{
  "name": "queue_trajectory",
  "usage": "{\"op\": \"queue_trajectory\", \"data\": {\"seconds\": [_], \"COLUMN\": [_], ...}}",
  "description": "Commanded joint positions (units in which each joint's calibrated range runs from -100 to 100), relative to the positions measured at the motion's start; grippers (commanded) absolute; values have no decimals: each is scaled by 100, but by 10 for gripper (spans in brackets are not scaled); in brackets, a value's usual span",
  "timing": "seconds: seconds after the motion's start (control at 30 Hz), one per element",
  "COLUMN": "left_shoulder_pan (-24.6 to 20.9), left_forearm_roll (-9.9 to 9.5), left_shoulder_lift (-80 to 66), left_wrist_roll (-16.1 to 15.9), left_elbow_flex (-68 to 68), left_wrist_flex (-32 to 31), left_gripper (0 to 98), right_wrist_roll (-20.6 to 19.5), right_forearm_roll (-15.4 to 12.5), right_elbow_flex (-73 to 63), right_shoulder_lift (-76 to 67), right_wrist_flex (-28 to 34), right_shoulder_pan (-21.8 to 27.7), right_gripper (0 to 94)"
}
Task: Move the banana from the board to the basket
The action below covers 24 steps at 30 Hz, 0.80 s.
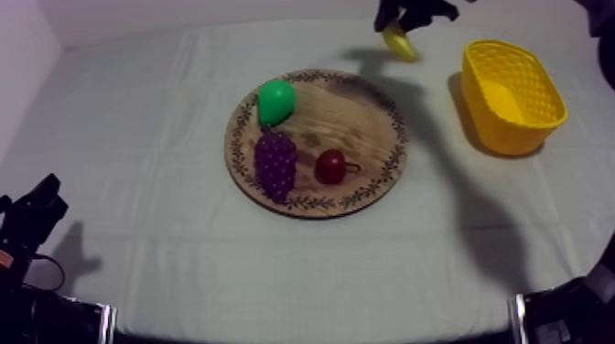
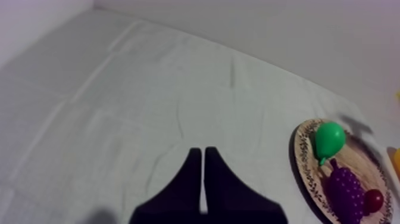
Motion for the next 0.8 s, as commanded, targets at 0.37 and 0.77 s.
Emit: {"op": "queue_trajectory", "data": {"seconds": [0.37, 0.77], "left_shoulder_pan": [-1, -1], "left_forearm_roll": [1, 1], "left_shoulder_lift": [-3, -3], "left_wrist_roll": [0, -1], "left_elbow_flex": [2, 2], "left_wrist_flex": [0, 0], "left_gripper": [1, 1], "right_wrist_roll": [245, 512], "right_forearm_roll": [-20, 5], "right_elbow_flex": [1442, 2649], "right_shoulder_lift": [-1378, -1818], "right_wrist_flex": [265, 155], "right_shoulder_pan": [1052, 1771], "right_gripper": [214, 225]}}
